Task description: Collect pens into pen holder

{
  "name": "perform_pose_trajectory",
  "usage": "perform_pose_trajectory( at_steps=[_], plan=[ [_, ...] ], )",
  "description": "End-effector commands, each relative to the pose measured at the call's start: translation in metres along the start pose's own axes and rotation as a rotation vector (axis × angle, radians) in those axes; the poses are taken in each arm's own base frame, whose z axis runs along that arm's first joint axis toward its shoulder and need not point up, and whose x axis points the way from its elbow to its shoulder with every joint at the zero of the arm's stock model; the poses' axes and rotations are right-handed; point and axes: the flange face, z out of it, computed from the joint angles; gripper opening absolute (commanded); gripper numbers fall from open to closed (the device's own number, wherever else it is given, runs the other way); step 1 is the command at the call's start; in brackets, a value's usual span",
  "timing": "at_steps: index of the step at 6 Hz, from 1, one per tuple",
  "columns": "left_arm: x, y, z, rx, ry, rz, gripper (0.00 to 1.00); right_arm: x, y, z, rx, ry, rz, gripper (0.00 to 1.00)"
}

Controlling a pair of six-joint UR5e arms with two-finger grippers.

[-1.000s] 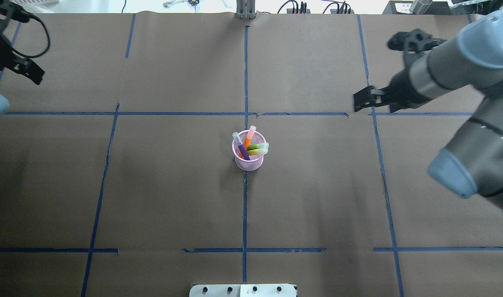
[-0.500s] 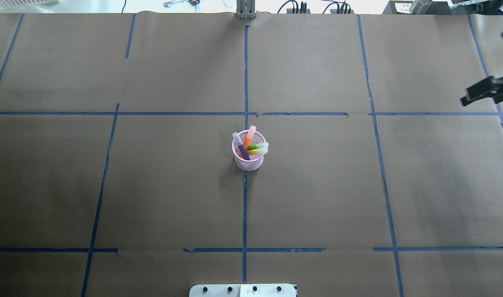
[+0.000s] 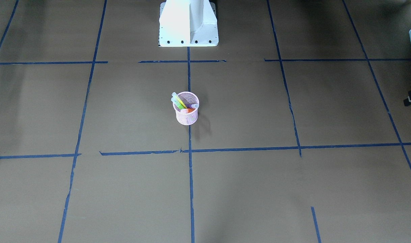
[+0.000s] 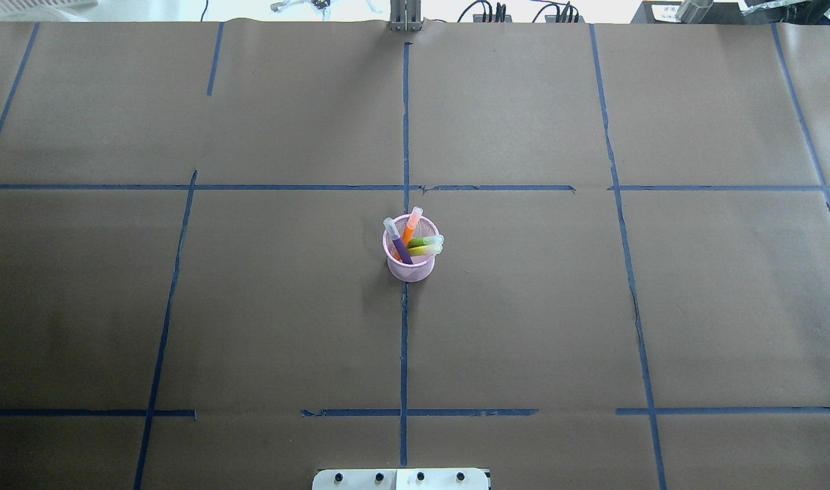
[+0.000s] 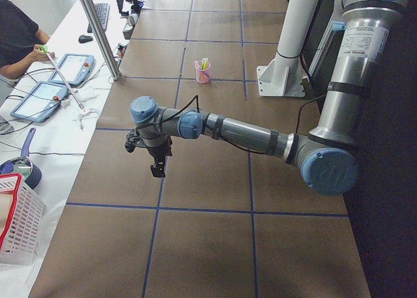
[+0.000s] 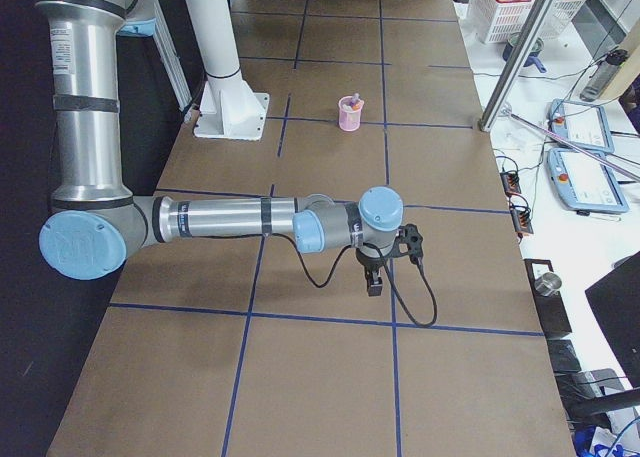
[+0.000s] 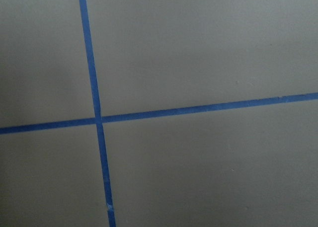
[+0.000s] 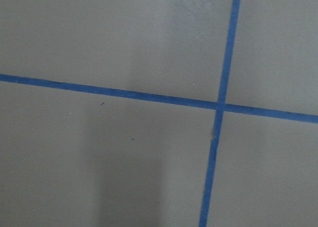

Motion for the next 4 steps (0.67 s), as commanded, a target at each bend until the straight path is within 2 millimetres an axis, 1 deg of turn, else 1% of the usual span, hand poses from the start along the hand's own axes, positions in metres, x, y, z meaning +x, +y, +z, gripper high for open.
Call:
perform_pose_trajectory(
  at_steps=[1,2,3,4],
  plan=[
    [-0.026,0.007,-0.018,0.026,0.012,0.030,1.00,0.057,0.028,-0.004,0.010,-0.020,0.056,0.99],
    [-0.039,0.018,-0.018,0.032,0.015,0.016,1.00,0.065,0.045,0.002,-0.003,-0.022,0.079,1.00],
    [-0.048,0.024,-0.018,0.032,0.012,-0.002,1.00,0.068,0.050,0.005,-0.005,-0.018,0.078,1.00],
    [-0.058,0.033,-0.007,0.010,0.013,-0.022,1.00,0.071,0.052,-0.002,0.009,-0.007,0.057,1.00]
  ],
)
